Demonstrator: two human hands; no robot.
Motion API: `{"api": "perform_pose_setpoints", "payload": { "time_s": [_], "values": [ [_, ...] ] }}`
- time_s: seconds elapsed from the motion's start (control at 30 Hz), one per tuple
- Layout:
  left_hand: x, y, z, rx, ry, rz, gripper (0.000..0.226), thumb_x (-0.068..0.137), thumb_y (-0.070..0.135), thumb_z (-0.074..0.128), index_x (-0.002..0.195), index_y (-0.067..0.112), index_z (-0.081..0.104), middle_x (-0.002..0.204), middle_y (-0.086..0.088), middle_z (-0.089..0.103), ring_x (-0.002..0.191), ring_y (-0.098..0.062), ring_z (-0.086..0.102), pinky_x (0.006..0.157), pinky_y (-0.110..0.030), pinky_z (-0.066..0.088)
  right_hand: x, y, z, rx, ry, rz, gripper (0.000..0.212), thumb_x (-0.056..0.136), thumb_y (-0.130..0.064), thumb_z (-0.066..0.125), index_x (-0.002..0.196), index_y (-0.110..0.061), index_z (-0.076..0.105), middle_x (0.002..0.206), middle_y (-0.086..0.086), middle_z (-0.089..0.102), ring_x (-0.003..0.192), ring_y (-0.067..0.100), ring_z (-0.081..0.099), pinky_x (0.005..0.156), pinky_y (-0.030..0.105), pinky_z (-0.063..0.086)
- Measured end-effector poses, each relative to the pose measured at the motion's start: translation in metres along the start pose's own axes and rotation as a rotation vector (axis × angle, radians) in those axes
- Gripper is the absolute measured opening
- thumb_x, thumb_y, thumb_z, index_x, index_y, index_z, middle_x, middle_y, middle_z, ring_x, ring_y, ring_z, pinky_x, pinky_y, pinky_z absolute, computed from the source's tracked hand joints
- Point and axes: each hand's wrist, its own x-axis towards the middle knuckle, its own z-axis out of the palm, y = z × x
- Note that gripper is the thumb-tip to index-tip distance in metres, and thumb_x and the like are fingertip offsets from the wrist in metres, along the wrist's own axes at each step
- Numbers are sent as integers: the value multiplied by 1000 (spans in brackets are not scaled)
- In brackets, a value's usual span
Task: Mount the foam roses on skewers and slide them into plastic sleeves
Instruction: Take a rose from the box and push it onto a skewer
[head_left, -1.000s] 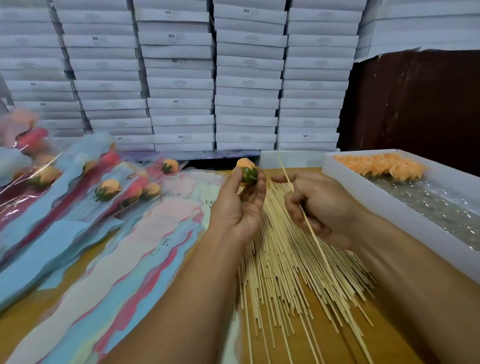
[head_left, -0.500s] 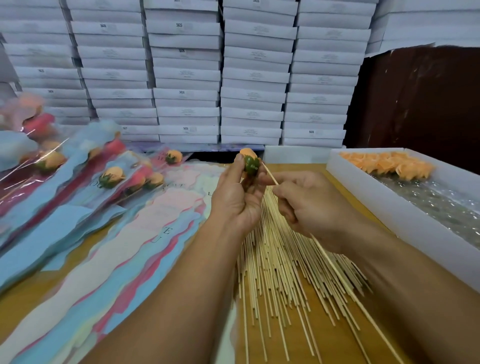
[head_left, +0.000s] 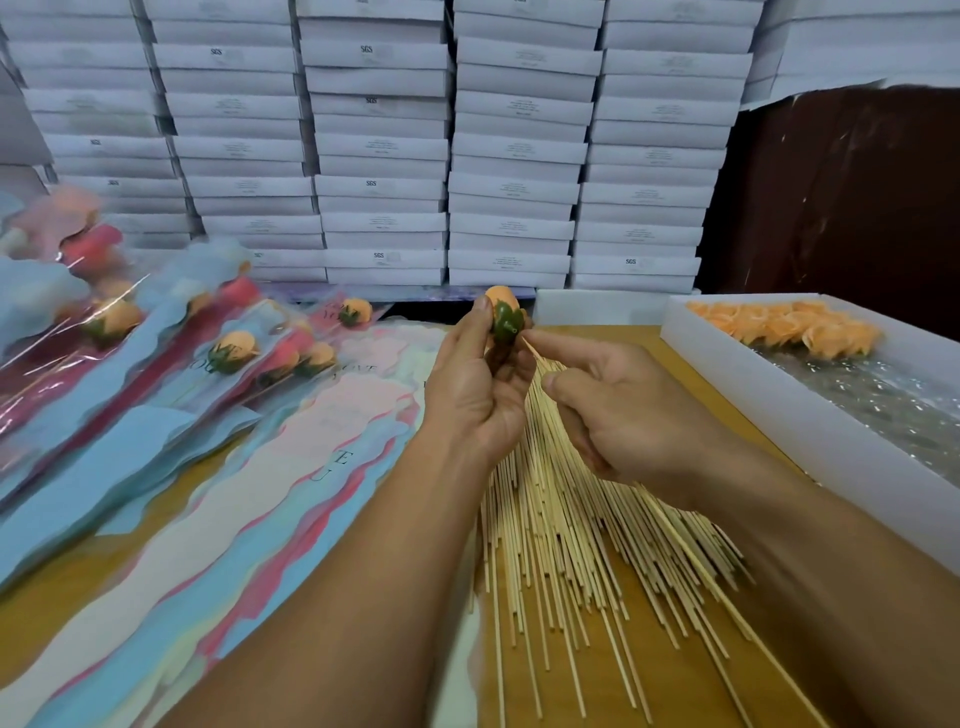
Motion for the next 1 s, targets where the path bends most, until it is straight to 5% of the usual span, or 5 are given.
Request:
{"api": "perform_pose_setpoints", "payload": {
  "time_s": [0.07, 0.2, 1.0],
  "values": [
    [0, 0, 0, -1, -9, 0, 52, 95, 21, 64, 140, 0, 51, 92, -17, 65, 75, -18, 64, 92, -30, 53, -1, -2, 1, 10, 1, 2, 63, 101, -12, 42, 92, -70, 63, 46, 4, 37, 36, 13, 32, 37, 24, 28],
    [0, -2, -1, -15, -22, -17, 51, 95, 19, 65, 139, -3, 52, 89, -19, 66, 80, -21, 63, 113, -42, 41, -1, -2, 1, 20, 1, 10, 53, 102, -10, 42, 103, -60, 60, 45, 3, 36, 36, 12, 31, 39, 25, 28],
    [-2, -3, -1, 36, -8, 21, 49, 95, 14, 65, 139, -3, 52, 100, -21, 64, 79, -21, 63, 109, -43, 42, -3, -3, 0, 70, -25, 3, 63, 102, -10, 42, 90, -68, 65, 42, 3, 40, 33, 10, 34, 35, 21, 30]
  ]
}}
